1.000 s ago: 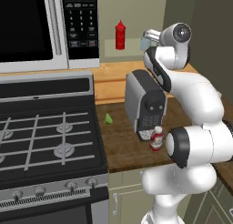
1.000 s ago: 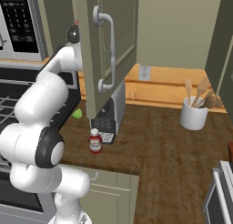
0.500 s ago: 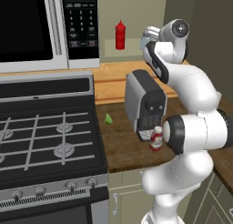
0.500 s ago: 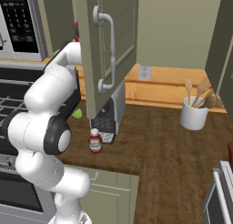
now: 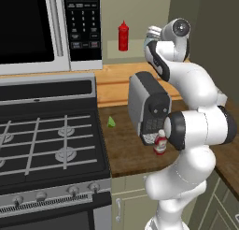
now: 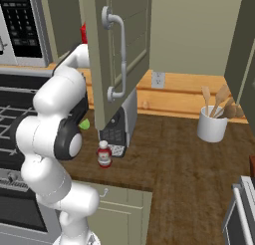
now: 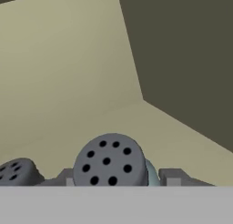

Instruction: Put the shaker and condiment bottle from the counter next to their counterparts in the cabinet.

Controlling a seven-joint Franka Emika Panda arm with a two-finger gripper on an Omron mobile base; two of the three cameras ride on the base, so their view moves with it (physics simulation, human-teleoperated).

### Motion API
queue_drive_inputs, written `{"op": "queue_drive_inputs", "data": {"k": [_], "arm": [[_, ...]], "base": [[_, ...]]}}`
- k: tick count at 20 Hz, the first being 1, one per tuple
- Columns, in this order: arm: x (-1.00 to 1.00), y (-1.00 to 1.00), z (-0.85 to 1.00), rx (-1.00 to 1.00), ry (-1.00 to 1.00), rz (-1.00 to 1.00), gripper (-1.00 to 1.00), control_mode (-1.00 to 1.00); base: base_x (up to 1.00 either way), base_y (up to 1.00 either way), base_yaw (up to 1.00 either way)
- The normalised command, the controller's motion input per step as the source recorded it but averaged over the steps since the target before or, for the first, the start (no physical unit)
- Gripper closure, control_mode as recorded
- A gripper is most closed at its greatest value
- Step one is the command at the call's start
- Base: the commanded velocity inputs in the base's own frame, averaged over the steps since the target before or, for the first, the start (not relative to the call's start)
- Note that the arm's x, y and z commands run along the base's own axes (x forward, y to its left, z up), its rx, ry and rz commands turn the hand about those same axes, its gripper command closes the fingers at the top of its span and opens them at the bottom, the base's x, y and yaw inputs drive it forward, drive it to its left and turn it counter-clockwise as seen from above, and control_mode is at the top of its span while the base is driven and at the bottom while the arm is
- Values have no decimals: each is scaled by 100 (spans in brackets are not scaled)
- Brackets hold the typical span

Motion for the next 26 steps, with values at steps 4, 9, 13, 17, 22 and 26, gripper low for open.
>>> {"op": "queue_drive_inputs", "data": {"k": [4,9,13,17,22,26], "arm": [[16,0,-24,-1,0,0,100,-100],[21,0,-29,-3,0,0,100,-100],[16,0,-22,-3,0,0,-100,-100],[6,0,-3,0,0,0,-100,-100],[0,-2,0,2,-1,0,-100,-100],[0,-1,0,0,-4,0,-100,-100]], "base": [[0,0,0],[0,0,0],[0,0,0],[0,0,0],[0,0,0],[0,0,0]]}}
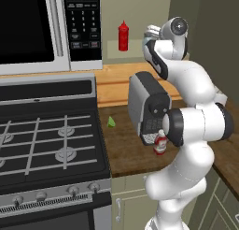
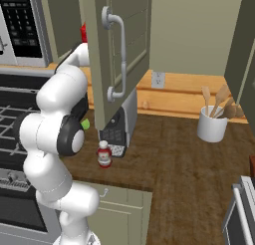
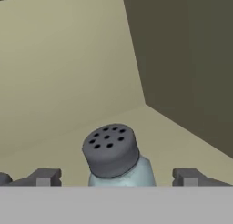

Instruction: Put the shaker and condiment bottle from the counter next to their counterparts in the cabinet.

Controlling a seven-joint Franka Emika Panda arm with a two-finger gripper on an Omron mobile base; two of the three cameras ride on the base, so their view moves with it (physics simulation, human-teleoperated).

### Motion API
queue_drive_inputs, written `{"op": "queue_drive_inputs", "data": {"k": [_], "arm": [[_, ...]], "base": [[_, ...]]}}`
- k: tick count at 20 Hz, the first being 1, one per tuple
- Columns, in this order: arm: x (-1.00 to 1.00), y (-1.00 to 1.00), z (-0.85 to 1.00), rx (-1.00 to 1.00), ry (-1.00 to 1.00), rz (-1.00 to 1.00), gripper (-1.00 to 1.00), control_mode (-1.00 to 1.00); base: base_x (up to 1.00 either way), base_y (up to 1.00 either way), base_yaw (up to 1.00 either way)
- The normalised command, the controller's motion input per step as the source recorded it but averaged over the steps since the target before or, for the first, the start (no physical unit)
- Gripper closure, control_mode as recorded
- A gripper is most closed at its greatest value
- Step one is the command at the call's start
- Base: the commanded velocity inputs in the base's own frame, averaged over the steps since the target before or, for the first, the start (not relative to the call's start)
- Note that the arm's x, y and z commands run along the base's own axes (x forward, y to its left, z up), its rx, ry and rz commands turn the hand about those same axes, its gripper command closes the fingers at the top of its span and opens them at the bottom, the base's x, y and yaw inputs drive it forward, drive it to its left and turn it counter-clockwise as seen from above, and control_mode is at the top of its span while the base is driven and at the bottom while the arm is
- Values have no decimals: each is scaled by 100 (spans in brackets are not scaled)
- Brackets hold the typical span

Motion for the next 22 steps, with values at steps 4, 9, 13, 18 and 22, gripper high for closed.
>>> {"op": "queue_drive_inputs", "data": {"k": [4,9,13,18,22], "arm": [[0,0,0,0,-5,0,-100,-100],[-40,0,4,0,-13,0,-100,-100],[-99,0,0,3,-15,1,-100,-100],[-95,0,-12,5,-6,1,-100,-100],[-62,1,-18,8,2,5,-100,-100]], "base": [[0,0,0],[0,0,0],[0,0,0],[0,0,0],[0,0,0]]}}
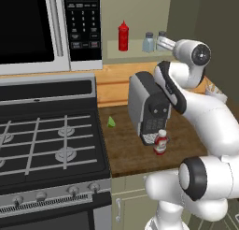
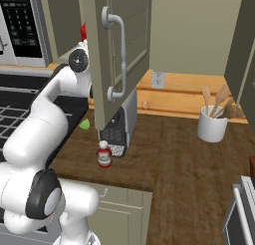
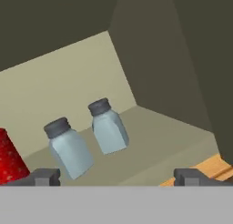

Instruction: Put the shaker and condiment bottle from the counter next to their counterparts in the cabinet.

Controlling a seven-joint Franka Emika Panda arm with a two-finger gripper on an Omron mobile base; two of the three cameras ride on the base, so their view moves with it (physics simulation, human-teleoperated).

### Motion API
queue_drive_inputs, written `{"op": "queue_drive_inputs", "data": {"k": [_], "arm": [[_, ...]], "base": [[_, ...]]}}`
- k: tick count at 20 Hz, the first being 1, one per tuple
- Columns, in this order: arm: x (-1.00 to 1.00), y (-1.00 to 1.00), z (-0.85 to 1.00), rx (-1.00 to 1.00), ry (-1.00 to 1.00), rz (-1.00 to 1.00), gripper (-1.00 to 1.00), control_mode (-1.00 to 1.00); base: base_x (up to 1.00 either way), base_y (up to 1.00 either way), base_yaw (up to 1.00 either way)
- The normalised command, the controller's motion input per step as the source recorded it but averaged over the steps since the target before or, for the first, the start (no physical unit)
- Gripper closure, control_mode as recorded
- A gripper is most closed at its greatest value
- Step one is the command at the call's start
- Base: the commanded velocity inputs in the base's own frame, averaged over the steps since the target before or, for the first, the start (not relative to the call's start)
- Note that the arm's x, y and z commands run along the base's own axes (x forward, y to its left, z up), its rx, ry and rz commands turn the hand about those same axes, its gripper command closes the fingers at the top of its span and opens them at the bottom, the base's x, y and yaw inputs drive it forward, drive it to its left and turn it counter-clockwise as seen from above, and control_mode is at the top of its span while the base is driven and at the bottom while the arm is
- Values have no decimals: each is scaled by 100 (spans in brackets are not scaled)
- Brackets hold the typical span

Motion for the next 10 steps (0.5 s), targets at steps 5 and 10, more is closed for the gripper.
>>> {"op": "queue_drive_inputs", "data": {"k": [5,10], "arm": [[-56,10,-23,11,7,7,-100,-100],[-44,19,-33,15,19,10,-100,-100]], "base": [[0,0,0],[0,0,0]]}}
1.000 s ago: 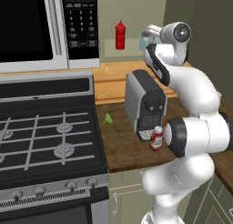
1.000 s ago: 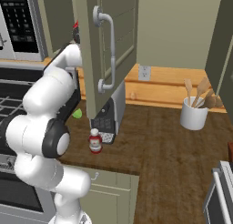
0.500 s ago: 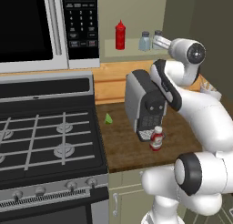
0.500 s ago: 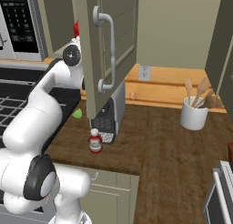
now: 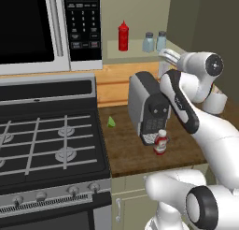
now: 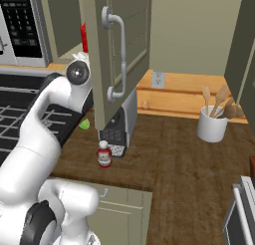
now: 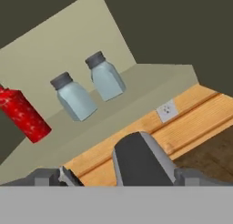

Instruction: Put the shaker and condiment bottle from the counter next to their counterparts in the cabinet.

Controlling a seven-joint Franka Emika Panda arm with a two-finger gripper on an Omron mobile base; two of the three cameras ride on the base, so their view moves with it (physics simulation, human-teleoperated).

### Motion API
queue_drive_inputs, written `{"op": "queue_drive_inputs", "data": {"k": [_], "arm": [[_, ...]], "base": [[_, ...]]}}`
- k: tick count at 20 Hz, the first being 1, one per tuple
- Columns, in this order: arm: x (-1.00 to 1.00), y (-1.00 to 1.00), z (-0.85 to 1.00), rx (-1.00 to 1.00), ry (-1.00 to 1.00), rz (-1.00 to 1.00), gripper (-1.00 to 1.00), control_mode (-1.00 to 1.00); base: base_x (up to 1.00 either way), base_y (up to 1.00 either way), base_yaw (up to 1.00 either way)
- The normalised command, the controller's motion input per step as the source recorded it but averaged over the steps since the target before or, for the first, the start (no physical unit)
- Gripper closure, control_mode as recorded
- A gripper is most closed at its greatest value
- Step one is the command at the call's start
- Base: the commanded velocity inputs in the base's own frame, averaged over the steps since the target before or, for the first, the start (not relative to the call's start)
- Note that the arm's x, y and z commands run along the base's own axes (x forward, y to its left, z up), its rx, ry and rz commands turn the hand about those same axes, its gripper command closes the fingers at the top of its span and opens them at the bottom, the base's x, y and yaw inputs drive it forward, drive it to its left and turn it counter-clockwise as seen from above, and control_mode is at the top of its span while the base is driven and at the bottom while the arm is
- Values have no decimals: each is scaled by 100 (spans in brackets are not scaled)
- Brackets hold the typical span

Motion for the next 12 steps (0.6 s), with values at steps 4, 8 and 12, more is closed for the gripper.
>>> {"op": "queue_drive_inputs", "data": {"k": [4,8,12], "arm": [[-48,30,-41,7,20,8,-100,-100],[-58,42,-45,0,8,3,-100,-100],[-80,44,-46,-5,0,0,-100,-100]], "base": [[0,0,0],[0,0,0],[0,0,0]]}}
